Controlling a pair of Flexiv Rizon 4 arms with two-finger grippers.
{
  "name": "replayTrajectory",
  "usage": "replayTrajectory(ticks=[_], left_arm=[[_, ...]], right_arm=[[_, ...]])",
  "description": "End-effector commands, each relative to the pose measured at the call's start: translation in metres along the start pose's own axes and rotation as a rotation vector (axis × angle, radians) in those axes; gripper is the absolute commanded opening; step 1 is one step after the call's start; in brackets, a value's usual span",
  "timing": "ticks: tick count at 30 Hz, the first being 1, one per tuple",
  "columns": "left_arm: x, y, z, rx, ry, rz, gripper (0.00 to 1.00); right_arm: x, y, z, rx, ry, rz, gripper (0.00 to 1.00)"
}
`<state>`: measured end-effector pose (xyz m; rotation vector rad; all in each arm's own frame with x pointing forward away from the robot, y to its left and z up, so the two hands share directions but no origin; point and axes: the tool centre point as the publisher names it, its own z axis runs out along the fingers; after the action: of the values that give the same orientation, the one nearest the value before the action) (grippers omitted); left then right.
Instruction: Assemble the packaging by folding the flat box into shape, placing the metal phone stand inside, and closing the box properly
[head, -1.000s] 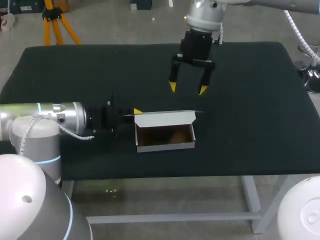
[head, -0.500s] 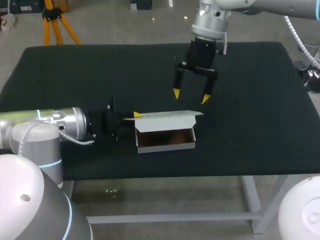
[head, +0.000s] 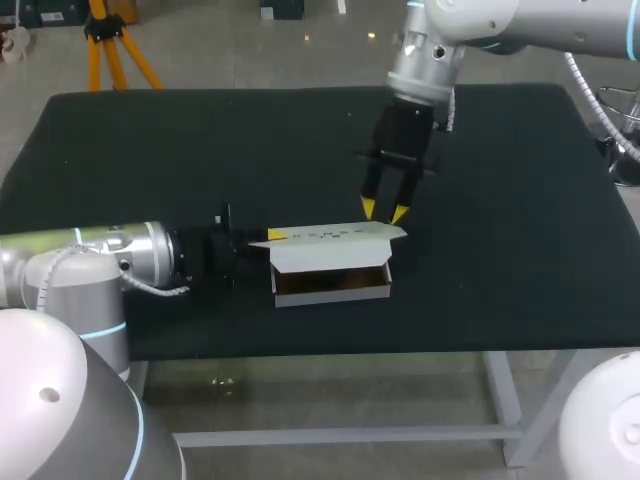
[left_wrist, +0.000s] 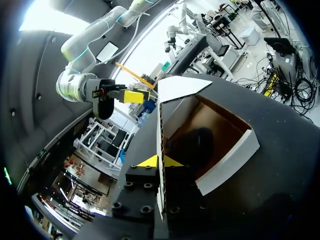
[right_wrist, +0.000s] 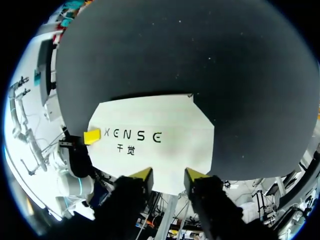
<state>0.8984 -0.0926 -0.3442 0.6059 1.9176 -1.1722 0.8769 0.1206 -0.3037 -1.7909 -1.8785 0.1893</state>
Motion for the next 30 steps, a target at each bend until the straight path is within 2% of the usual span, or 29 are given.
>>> replayTrajectory(ticks=[1, 15, 30], left_arm=[[0.005, 0.0, 0.004, -0.005, -0.008, 0.011, 0.0], [0.01, -0.001, 0.008, 0.007, -0.029, 0.075, 0.0], [0.015, 0.002, 0.004, -0.014, -0.057, 0.111, 0.0]], right_arm=[[-0.003, 0.003, 0.005, 0.016, -0.002, 0.003, 0.44], [-0.011, 0.007, 0.019, 0.038, 0.006, 0.01, 0.4], [-0.02, 0.004, 0.028, 0.055, 0.008, 0.017, 0.39]])
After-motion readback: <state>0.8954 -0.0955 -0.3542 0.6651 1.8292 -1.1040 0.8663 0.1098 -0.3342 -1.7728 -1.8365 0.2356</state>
